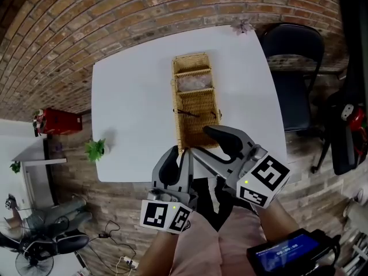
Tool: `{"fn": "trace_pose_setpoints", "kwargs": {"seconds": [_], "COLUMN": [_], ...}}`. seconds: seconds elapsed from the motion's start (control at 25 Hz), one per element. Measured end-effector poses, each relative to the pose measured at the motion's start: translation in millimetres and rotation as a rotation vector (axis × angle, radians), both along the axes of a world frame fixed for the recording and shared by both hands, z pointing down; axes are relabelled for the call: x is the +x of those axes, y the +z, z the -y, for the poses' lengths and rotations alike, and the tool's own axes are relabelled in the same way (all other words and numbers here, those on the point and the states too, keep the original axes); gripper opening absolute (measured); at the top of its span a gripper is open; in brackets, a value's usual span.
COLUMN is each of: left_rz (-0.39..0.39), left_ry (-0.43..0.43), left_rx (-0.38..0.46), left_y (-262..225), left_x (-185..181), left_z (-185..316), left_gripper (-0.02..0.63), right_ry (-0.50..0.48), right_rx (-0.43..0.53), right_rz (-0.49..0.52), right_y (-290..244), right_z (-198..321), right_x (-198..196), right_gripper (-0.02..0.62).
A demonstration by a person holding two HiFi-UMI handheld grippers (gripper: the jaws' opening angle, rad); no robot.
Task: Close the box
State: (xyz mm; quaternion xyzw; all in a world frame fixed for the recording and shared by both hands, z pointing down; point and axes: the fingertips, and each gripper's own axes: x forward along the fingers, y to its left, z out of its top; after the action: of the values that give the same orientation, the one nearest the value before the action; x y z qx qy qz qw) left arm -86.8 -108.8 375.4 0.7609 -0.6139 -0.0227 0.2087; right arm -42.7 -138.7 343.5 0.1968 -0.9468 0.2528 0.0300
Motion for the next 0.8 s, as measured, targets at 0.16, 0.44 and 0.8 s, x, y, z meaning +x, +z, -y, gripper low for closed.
{"fn": "trace_pose_setpoints", "kwargs": {"seconds": [0.16,0.44,0.8], "left_rz": [0.050,0.104,0.111], "left_ry": [0.048,0.129,0.206], "left_rx": [-0.004,-0.028,-0.049], "left_y": [2.4,9.1,13.3], "left_x": [10.4,30.7,43.3], "left_z": [0.6,1.1,-3.1], "left_gripper": [0.106,0.135,0.163], "right_ry": [-0.025,-0.046,-0.015], "right_rx": [-0.037,-0.095,-0.134], "right_rz": [0.036,0.072,0.061], "right_y": [0.0,4.7,18.1], "right_z": [-1.2,-1.3,5.5], "right_x": [-0.8,-0.5,7.0], "right_gripper": [0.215,0.215,0.204]}}
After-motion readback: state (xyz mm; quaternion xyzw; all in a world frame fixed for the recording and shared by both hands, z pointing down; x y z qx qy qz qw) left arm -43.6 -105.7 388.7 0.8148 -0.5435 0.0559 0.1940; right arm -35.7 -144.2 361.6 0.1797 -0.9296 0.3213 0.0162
